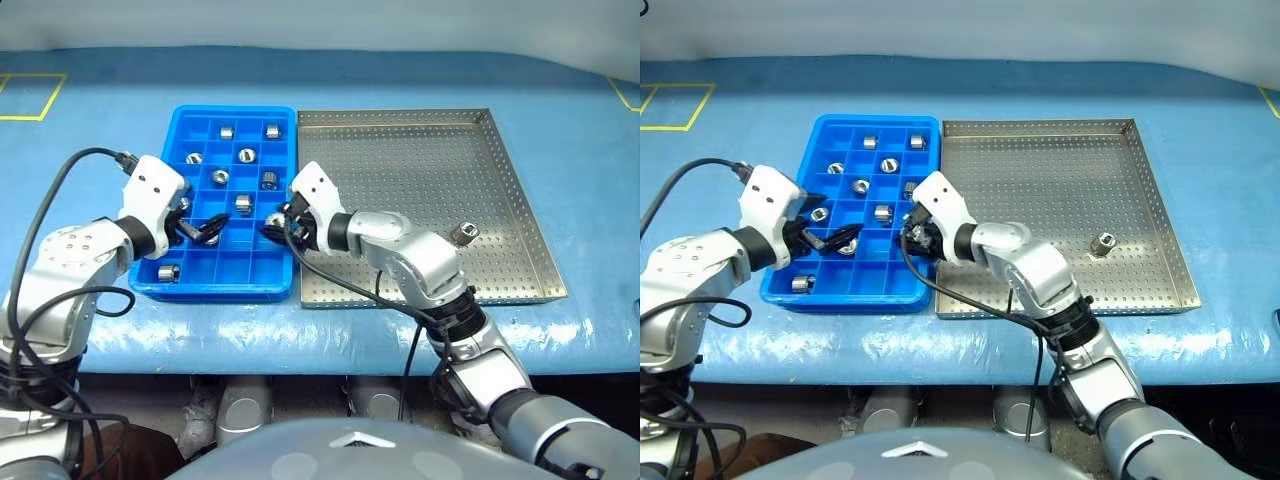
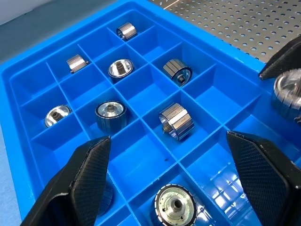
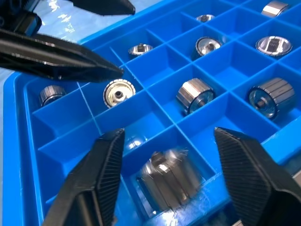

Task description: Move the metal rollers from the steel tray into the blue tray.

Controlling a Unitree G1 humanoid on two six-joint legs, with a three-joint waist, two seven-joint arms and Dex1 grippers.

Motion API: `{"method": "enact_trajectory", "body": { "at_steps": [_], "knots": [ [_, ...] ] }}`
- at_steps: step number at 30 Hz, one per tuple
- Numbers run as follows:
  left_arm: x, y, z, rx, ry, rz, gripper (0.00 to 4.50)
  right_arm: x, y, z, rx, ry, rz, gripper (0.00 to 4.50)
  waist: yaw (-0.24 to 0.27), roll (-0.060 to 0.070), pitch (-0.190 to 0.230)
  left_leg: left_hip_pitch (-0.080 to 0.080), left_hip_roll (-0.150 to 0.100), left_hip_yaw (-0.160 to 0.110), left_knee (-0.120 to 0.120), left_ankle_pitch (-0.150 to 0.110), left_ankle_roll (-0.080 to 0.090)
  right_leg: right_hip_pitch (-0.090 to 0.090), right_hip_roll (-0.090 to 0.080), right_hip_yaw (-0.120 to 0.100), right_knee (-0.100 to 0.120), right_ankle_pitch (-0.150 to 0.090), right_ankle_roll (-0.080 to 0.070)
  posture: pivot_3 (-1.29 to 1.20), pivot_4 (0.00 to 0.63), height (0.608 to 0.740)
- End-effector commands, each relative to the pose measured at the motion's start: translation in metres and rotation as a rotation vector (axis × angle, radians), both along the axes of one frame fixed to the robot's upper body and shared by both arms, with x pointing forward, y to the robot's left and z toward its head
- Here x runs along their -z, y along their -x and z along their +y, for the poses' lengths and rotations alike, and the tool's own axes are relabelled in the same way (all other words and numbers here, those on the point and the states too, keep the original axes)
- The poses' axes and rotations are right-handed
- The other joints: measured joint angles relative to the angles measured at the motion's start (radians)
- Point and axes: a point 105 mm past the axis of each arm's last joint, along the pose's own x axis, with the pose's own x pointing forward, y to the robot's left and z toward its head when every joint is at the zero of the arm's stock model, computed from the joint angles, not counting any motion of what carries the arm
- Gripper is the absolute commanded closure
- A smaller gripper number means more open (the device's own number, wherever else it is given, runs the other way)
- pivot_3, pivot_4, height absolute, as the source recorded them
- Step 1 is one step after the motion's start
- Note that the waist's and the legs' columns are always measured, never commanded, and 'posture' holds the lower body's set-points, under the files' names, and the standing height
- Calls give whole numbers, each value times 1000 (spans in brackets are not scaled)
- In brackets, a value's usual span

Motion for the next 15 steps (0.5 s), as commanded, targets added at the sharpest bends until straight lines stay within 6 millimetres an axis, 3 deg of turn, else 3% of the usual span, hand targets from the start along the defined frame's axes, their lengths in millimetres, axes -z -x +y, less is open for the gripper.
{"method": "enact_trajectory", "body": {
  "at_steps": [1, 6, 9, 11, 13, 15],
  "knots": [
    [-8, 0, -16, 55, 23, -38, 216, -30, -11, -9, 87, -67, -111, 1188, 0, 0, 0, 0, 0, 0, 0, 0, 0, 0, 0, 0, 0, 0, 0, 79, 150, 740],
    [-13, 1, -70, 242, 204, -38, 216, -39, -18, -69, 293, -6, -186, 1188, 13, 0, 0, -2, -2, -1, 1, 0, -1, 1, -1, -1, -1, 0, 0, 33, 150, 740],
    [-8, 9, -111, 413, 254, 3, 216, -22, -15, -128, 458, 112, -149, 1188, 15, -1, -1, -2, -3, -1, 1, 0, -1, 2, -3, -1, -3, 0, 0, -10, 150, 740],
    [-5, 11, -121, 464, 260, 17, 216, -15, -14, -150, 530, 159, -132, 1188, -2, 0, -1, -1, -3, 0, 1, 0, -1, 2, -3, 0, -3, 0, 1, -39, 150, 740],
    [1, 12, -137, 538, 253, 49, 216, -3, -18, -190, 685, 270, -125, 1188, -22, 0, -1, -1, -2, 1, 0, 0, 0, 1, -2, 2, -2, 0, 1, -64, 150, 740],
    [6, 12, -148, 588, 246, 69, 216, 5, -18, -214, 776, 323, -106, 1188, -43, 0, -1, 0, -2, 1, 1, 0, 0, 1, -1, 2, -1, 0, 1, -82, 150, 740]
  ]
}}
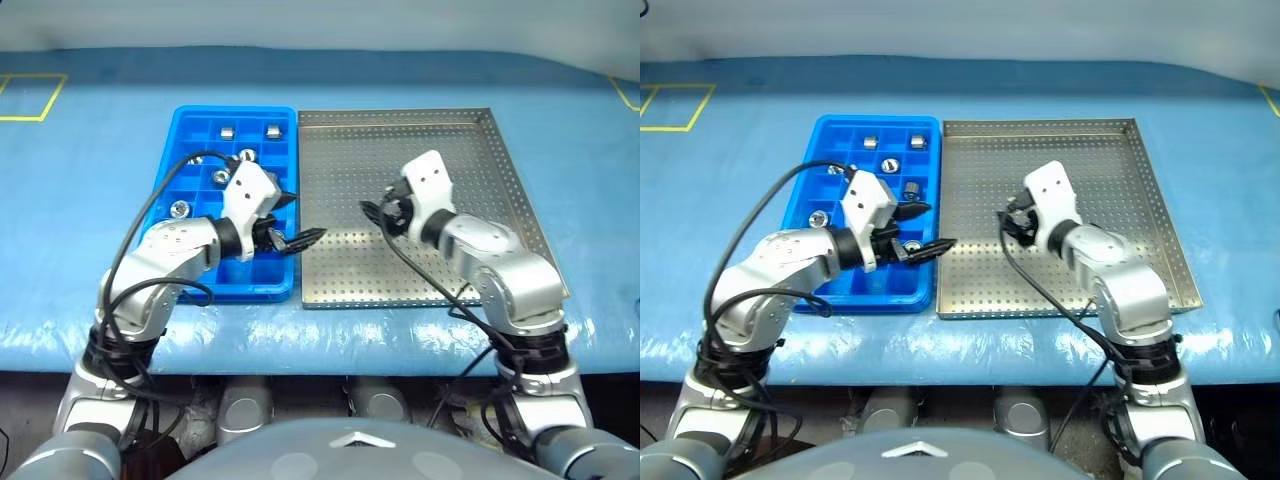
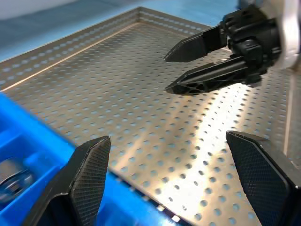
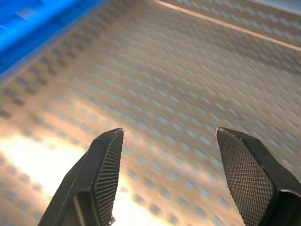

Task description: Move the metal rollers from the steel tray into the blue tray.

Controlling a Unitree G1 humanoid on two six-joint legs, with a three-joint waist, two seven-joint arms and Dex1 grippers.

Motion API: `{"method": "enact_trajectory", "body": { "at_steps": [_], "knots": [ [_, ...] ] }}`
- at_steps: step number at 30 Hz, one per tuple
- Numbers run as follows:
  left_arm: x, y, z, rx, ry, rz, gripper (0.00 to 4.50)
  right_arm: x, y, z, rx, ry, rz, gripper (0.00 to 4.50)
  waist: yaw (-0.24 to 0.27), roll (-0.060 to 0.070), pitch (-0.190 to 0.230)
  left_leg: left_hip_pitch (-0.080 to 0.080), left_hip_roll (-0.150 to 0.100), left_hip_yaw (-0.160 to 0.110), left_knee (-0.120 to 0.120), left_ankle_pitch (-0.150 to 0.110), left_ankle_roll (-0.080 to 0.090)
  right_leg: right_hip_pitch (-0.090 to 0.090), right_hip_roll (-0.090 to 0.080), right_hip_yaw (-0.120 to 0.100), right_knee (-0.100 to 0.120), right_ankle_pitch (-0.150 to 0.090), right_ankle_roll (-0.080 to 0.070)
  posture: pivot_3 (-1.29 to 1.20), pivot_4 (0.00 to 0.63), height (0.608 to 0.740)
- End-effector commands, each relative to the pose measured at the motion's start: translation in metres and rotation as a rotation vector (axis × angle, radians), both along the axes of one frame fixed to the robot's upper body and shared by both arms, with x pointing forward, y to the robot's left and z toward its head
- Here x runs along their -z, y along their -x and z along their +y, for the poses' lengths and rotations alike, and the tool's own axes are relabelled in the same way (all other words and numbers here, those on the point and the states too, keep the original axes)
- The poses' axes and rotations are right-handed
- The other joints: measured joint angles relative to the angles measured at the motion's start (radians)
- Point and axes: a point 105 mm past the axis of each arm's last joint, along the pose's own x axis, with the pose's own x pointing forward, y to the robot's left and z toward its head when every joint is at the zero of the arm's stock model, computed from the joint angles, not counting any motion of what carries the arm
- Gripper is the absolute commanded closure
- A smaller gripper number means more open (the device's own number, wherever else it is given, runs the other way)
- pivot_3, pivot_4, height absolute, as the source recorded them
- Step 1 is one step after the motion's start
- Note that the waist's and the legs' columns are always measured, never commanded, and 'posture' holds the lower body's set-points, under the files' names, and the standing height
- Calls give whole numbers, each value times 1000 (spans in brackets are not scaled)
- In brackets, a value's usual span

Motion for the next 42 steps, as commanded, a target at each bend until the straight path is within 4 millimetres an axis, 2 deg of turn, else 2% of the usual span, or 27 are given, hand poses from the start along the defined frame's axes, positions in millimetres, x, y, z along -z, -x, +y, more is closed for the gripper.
{"method": "enact_trajectory", "body": {
  "at_steps": [1, 6, 16, 19, 22, 23, 27, 29, 33, 38, 42],
  "knots": [
    [0, 2, -20, 103, 9, -16, 216, -2, -2, -38, 161, 49, -25, 1188, -16, 0, 0, 0, 0, 0, 0, 0, 0, 0, 0, 1, 1, 0, 0, -89, 150, 740],
    [2, 3, -36, 153, 21, -9, 216, 15, -2, -61, 272, 35, 12, 1188, -44, 0, 0, 1, 0, 1, 2, 0, 0, 0, 1, 2, 1, 0, 1, -100, 150, 740],
    [10, 12, -41, 177, 9, 18, 216, 35, -10, -79, 387, -74, 40, 1188, -53, 1, 0, 0, 0, 2, 4, 0, 0, 1, 1, 3, 1, 1, 2, -76, 150, 740],
    [12, 12, -41, 173, -3, 14, 216, 36, -11, -82, 391, -75, 46, 1784, -51, 1, 0, 0, -1, 2, 4, 0, 0, 2, 0, 3, 1, 1, 3, -70, 150, 740],
    [10, 8, -33, 138, -2, 9, 216, 22, -10, -71, 362, -107, 9, 2633, -51, 1, 0, 0, -1, 1, 4, 0, 0, 2, 0, 3, 1, 2, 3, -65, 150, 740],
    [10, 6, -30, 126, -5, 7, 216, 17, -10, -66, 342, -118, 0, 2639, -51, 1, 0, 0, 0, 1, 4, 0, 0, 2, 1, 3, 1, 2, 3, -64, 150, 740],
    [6, -5, -9, 47, -33, -22, 216, -9, -10, -38, 224, -148, -62, 2639, -52, 2, 0, 0, 0, 1, 4, 0, 0, 1, 1, 3, 1, 1, 3, -64, 150, 740],
    [1, -13, 10, -20, -62, -43, 216, -27, -6, -9, 85, -182, -90, 2639, -54, 2, 0, 0, 0, 1, 4, 0, 0, 1, 1, 3, 2, 1, 3, -67, 150, 740],
    [-14, -22, 68, -199, -199, -104, 216, -51, 18, 74, -285, -241, -97, 2639, -64, 2, 0, 1, 2, 1, 3, 0, 0, 0, 3, 3, 2, 1, 2, -60, 150, 740],
    [-41, -15, 122, -353, -327, -168, 216, -61, 47, 149, -598, -337, -56, 2639, -52, 1, 1, -1, 3, -1, -1, 0, 0, -2, 3, 1, 2, 0, 0, -16, 150, 740],
    [-47, -6, 144, -405, -377, -160, 216, -55, 54, 181, -704, -360, -5, 2639, -32, 0, 2, -2, 1, -1, -2, 0, 0, -2, 0, 0, 0, -1, 0, 32, 150, 740]
  ]
}}
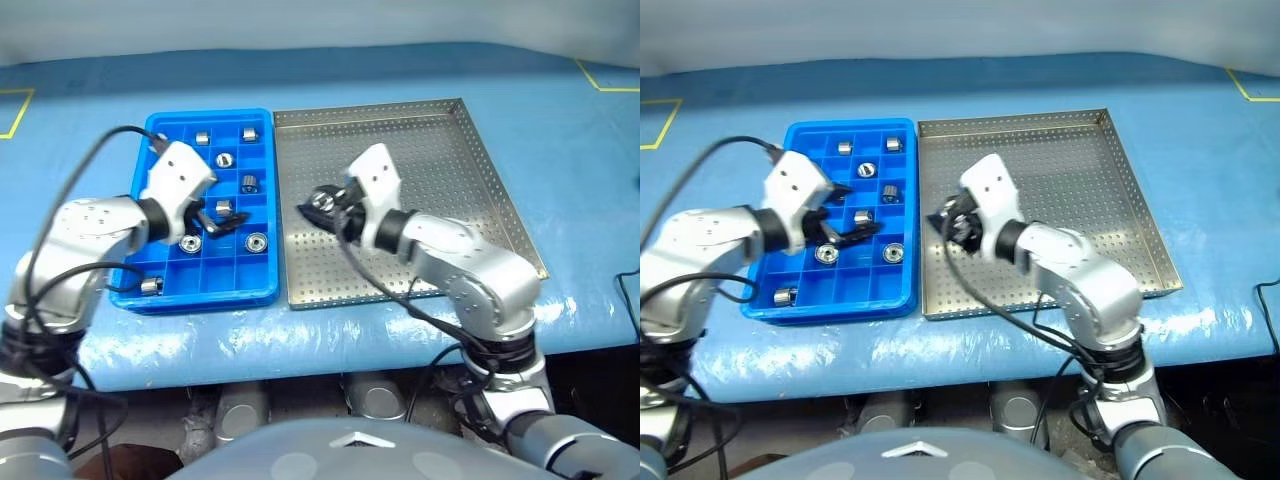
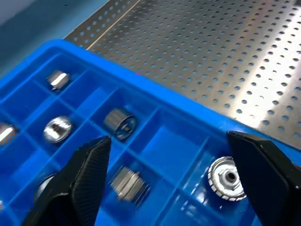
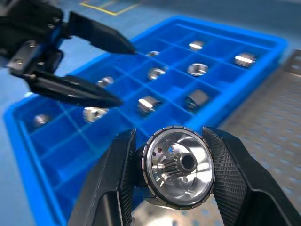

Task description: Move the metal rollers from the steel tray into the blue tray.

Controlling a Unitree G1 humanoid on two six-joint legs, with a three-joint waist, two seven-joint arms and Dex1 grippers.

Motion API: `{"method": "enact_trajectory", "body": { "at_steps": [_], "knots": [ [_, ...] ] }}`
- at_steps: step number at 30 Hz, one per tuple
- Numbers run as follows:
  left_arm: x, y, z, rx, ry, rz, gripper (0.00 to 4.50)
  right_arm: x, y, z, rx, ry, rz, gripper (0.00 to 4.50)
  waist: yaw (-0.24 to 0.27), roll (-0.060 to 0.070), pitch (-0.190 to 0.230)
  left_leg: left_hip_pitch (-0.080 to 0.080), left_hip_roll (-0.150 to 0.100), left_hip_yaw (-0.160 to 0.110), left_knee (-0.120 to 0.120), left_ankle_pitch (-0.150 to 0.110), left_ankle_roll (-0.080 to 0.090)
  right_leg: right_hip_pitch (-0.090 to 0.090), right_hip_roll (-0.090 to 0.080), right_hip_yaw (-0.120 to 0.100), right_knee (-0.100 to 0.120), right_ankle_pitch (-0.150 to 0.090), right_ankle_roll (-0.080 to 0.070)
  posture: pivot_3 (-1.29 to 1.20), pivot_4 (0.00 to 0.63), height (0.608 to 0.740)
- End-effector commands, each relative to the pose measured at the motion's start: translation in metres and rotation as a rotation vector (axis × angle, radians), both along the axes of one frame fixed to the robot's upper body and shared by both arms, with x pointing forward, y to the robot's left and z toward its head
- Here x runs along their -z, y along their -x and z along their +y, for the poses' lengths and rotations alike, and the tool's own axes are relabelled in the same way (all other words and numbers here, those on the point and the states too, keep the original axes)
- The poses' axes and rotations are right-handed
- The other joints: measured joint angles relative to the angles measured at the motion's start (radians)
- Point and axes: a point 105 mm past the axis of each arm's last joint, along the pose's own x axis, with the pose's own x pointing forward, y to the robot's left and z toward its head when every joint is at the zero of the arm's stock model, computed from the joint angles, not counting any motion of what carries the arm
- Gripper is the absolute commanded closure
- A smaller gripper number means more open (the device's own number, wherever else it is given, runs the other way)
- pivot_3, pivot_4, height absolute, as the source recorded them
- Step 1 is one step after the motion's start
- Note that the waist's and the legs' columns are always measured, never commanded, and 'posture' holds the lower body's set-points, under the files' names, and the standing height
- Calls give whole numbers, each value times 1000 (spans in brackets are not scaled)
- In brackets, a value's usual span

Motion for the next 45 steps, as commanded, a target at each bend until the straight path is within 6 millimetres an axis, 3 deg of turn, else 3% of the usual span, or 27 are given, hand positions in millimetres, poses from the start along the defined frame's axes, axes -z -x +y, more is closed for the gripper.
{"method": "enact_trajectory", "body": {
  "at_steps": [1, 7, 14, 21, 25, 27, 31, 36, 40, 42, 45],
  "knots": [
    [-10, 11, 13, -25, -34, -18, 216, 0, 5, 24, -79, -9, 2, 2639, 10, -1, 0, 0, 0, 0, 0, 0, 0, 0, 0, 0, 0, 0, 0, 36, 150, 740],
    [-3, 20, 40, -127, -49, 19, 216, 13, 18, 58, -186, -13, 64, 2639, 33, -1, 0, 1, 1, 0, -1, 0, 0, -1, 1, -1, 0, -1, -1, 78, 150, 740],
    [6, 27, 31, -94, -5, 48, 216, 36, 20, 78, -215, -2, 172, 2639, 49, -1, 0, 1, 2, -1, -1, 0, 0, 0, 0, -4, 1, -1, -3, 113, 150, 740],
    [11, 23, 22, -70, 13, 63, 216, 46, 24, 85, -234, 3, 221, 2639, 53, -1, 0, 2, 2, -1, -3, 0, 0, -1, 0, -4, 1, -2, -3, 111, 150, 740],
    [13, 20, 15, -52, 24, 64, 216, 46, 21, 82, -213, 3, 205, 1304, 55, -1, 0, 2, 2, -2, -3, 0, 0, -1, 1, -5, 1, -2, -4, 94, 150, 740],
    [14, 18, 11, -42, 32, 65, 216, 36, 15, 76, -170, -29, 170, 704, 55, -1, 0, 2, 2, -2, -3, 0, 0, -1, 0, -5, 1, -2, -4, 81, 150, 740],
    [15, 13, -4, -2, 72, 56, 216, 11, -5, 48, -25, -98, 82, 704, 56, -2, 0, 1, 2, -2, -3, 0, 0, -1, 0, -5, 1, -2, -4, 52, 150, 740],
    [14, 5, -44, 108, 199, -8, 216, -10, -30, -26, 249, -83, -110, 704, 65, -2, -1, 1, 0, -2, -2, 0, -1, 1, -1, -5, 0, -2, -3, 19, 150, 740],
    [14, -3, -97, 248, 366, -70, 216, 4, -42, -113, 473, 88, -185, 704, 73, -1, -2, 1, -1, -2, -2, 0, 0, 2, -2, -5, -1, -2, -3, -17, 150, 740],
    [24, -4, -110, 292, 381, -45, 216, 15, -38, -139, 467, 111, -118, 704, 64, -1, -2, 1, -2, -2, -1, 0, 0, 3, -2, -4, -2, -1, -3, -52, 150, 740],
    [35, -9, -113, 304, 385, -16, 216, 23, -28, -156, 392, 105, -51, 528, 29, 0, -2, 2, -1, 0, -1, 0, 0, 3, 0, -1, -1, -1, -2, -72, 150, 740]
  ]
}}
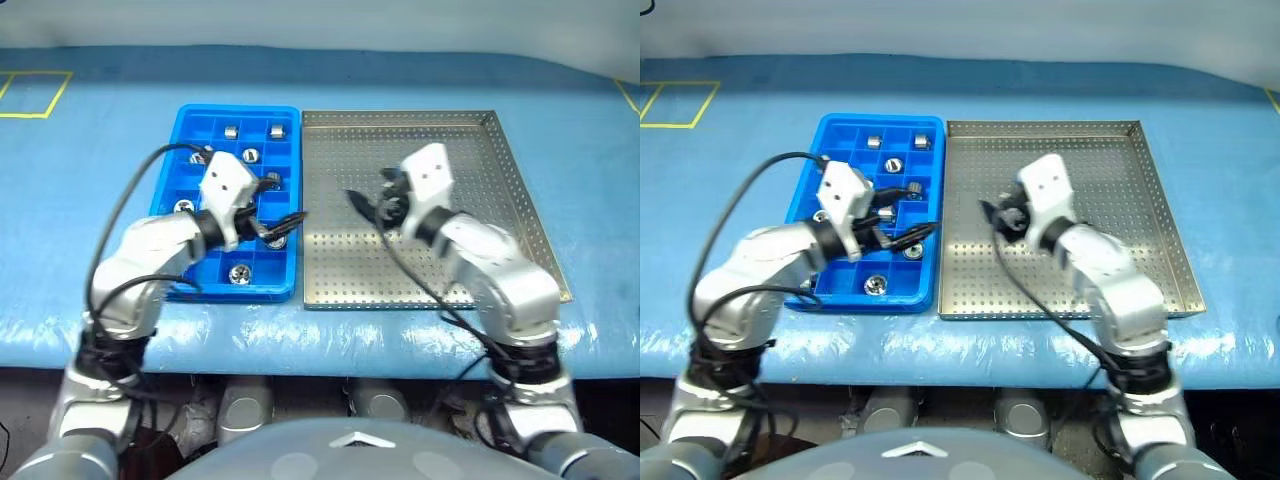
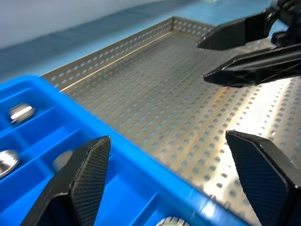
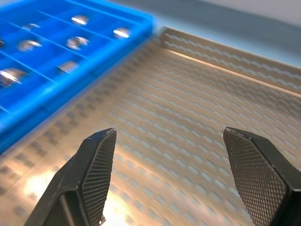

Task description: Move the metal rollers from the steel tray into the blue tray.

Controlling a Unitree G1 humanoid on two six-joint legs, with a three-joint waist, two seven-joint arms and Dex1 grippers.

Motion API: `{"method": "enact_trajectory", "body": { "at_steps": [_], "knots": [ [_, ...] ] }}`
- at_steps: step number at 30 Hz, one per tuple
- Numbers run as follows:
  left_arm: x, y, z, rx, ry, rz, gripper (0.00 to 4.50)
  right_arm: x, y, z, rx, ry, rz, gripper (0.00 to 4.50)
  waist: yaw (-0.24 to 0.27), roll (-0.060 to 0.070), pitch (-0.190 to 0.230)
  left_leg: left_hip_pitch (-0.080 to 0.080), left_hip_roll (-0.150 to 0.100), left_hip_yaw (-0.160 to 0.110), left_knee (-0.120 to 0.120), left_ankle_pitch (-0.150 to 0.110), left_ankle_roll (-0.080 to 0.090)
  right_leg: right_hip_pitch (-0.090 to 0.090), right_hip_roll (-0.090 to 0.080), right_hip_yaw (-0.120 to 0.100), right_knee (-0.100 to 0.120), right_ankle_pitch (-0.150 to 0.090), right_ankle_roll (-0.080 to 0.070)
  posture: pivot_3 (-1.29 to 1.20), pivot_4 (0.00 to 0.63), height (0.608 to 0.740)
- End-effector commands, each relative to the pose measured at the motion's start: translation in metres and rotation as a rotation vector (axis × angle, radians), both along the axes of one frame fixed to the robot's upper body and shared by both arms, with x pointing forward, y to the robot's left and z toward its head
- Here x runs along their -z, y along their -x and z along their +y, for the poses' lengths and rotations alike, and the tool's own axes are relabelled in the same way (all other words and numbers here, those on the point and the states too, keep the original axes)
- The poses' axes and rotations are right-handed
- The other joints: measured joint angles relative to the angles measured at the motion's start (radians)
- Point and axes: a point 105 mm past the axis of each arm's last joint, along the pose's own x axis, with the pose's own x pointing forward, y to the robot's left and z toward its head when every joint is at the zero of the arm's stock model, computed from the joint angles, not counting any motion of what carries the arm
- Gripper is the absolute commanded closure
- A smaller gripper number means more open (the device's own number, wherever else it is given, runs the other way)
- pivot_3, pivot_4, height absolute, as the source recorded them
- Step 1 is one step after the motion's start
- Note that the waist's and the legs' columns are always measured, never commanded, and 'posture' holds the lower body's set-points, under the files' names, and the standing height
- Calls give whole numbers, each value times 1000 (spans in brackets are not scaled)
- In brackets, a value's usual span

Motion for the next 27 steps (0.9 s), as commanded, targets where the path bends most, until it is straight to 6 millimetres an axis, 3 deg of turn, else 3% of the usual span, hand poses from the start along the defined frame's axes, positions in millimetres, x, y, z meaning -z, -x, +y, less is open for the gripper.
{"method": "enact_trajectory", "body": {
  "at_steps": [1, 3, 9, 27],
  "knots": [
    [1, -7, -1, 12, 5, -25, 216, -9, 11, -7, -114, -57, 0, 340, -24, 0, 0, 0, 1, 0, 0, 0, 0, 0, 1, 1, 1, 0, 0, -76, 150, 740],
    [4, -9, -1, 14, 8, -16, 216, -10, 14, -11, -139, -63, 2, 56, -39, 0, 0, 2, 2, 0, 0, 0, 1, 0, 2, 1, 3, 0, 0, -80, 150, 740],
    [6, -10, 5, 8, -10, -26, 216, -22, 19, -8, -189, -63, -67, 56, -55, 0, 0, 1, 1, 0, 5, 0, 1, 1, 2, 2, 4, 1, 2, -82, 150, 740],
    [-9, -9, 0, -5, -13, -90, 216, -19, 13, -8, -138, -106, -79, 56, -42, 0, 0, 0, 0, 1, 7, 0, 1, 2, 1, 3, 3, 2, 4, -61, 150, 740]
  ]
}}
